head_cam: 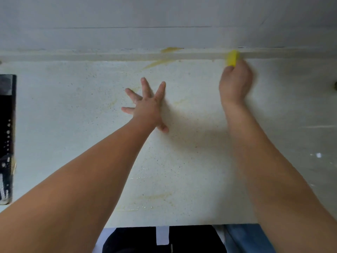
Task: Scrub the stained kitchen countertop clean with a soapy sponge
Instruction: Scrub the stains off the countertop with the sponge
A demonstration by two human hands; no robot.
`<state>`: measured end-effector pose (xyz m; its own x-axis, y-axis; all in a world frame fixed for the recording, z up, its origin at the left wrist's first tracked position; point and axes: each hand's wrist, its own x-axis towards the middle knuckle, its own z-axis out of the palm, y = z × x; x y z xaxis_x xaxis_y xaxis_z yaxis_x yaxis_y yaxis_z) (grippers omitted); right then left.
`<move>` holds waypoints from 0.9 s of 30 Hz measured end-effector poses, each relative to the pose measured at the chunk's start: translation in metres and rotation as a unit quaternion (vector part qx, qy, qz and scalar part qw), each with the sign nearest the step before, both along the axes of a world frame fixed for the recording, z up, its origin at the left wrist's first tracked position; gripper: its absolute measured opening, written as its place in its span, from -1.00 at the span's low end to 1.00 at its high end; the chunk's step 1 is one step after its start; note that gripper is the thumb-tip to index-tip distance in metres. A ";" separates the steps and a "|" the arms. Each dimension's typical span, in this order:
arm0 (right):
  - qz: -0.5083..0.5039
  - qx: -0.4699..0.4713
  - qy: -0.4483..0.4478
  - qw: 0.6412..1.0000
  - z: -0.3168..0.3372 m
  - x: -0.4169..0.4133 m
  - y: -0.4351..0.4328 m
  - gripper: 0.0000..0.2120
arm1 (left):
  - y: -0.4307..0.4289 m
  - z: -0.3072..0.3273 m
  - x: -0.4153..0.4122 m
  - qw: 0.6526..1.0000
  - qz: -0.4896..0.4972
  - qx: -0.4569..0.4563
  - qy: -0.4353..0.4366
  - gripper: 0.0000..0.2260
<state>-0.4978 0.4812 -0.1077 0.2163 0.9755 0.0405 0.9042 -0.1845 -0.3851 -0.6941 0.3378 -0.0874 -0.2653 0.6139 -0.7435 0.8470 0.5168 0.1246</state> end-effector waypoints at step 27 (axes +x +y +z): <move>0.191 -0.086 -0.065 0.976 -0.020 -0.096 -0.132 -0.52 | -0.080 -0.011 -0.095 0.997 0.065 0.039 0.024 0.21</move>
<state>-0.5936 0.3491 -0.1276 -0.1606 0.9786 -0.1288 0.9589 0.1238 -0.2551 -0.7895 0.2573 -0.0981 -0.3813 0.6269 -0.6794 0.7789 0.6137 0.1292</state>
